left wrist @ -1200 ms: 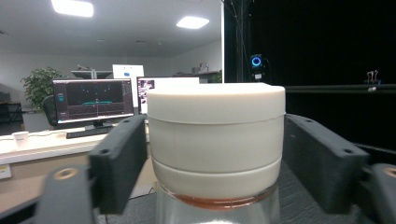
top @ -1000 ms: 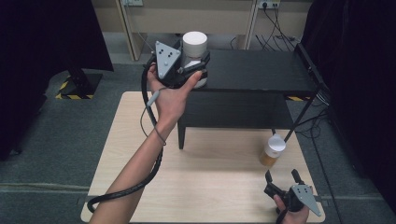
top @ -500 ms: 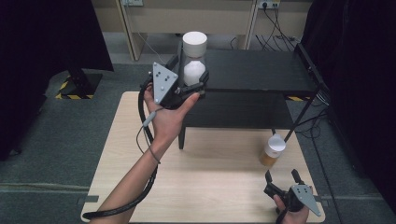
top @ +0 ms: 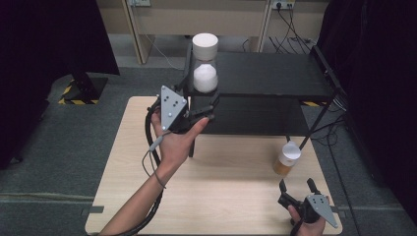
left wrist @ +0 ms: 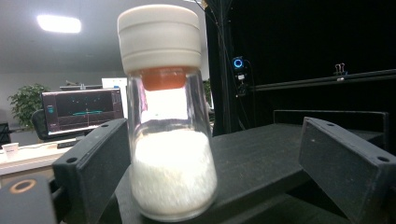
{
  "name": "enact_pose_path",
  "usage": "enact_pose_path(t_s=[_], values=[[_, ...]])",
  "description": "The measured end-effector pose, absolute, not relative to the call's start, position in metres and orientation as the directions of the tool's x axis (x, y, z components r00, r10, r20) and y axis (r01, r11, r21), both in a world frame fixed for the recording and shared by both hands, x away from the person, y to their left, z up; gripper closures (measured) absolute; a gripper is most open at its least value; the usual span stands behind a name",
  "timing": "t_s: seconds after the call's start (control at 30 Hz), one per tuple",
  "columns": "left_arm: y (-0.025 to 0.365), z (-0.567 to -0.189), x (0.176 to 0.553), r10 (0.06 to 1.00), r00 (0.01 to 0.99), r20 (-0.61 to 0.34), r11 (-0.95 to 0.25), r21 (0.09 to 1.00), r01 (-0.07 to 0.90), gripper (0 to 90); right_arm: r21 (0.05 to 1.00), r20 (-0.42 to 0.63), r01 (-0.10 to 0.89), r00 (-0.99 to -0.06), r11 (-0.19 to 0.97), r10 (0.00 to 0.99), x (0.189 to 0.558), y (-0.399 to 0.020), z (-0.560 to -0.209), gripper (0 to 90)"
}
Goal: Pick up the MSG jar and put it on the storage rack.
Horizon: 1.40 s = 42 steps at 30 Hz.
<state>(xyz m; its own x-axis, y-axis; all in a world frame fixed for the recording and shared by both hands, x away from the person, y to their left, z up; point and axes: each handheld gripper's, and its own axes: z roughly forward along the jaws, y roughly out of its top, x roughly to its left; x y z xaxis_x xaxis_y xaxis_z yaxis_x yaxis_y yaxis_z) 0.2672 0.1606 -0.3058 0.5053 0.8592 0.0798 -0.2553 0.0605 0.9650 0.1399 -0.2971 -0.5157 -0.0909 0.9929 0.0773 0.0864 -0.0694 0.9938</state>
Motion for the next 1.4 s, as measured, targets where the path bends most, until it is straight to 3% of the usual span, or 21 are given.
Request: enact_pose_path(t_s=[0.87,1.4], values=[[0.170,-0.386,0.236,0.830,0.553,0.080,0.050,0.975,-0.216,9.0,0.994,0.071,0.085,-0.093,-0.063,0.993,0.140,-0.297,-0.516,2.6],[0.181,-0.451,0.226,0.809,0.587,0.041,0.045,0.990,-0.132,9.0,0.995,0.067,0.084,-0.095,-0.059,0.993,0.140,-0.297,-0.516,2.6]])
